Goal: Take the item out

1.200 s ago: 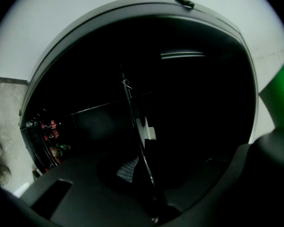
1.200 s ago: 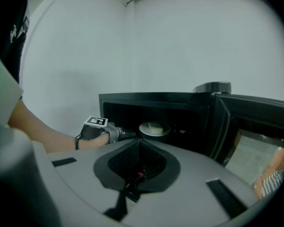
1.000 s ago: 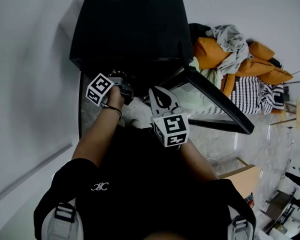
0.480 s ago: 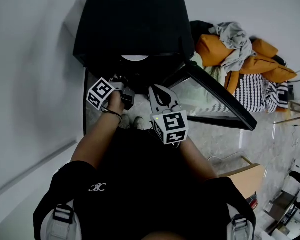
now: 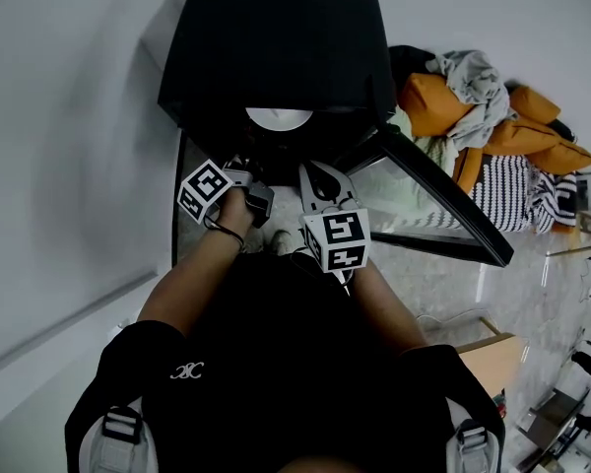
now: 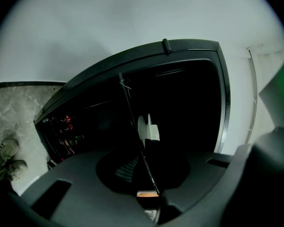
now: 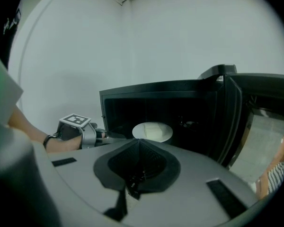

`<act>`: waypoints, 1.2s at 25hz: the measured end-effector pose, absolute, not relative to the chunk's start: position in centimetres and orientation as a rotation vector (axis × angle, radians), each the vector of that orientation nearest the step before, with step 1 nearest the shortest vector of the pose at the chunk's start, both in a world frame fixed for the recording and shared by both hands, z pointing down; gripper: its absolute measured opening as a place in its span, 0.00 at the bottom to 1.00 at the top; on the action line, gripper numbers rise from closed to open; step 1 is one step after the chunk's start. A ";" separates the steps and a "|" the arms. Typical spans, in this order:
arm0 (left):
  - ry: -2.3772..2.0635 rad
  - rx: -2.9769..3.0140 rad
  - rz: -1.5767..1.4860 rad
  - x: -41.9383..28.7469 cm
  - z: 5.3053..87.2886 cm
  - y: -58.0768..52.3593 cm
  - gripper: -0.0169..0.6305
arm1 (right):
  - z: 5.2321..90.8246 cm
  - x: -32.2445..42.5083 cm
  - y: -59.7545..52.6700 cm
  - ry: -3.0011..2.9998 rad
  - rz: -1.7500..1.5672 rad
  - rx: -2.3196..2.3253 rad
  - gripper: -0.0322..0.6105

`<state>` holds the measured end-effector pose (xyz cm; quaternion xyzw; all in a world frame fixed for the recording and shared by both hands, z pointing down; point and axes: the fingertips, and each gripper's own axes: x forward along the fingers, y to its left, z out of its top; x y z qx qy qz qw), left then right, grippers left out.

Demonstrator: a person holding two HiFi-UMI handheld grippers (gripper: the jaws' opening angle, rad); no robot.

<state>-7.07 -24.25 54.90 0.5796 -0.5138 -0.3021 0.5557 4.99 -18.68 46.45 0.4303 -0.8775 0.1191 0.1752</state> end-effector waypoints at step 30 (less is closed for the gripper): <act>-1.177 1.446 -0.606 -6.8 54.6 -23.2 0.11 | 51.8 1.1 -23.9 -1.969 -0.601 0.587 0.16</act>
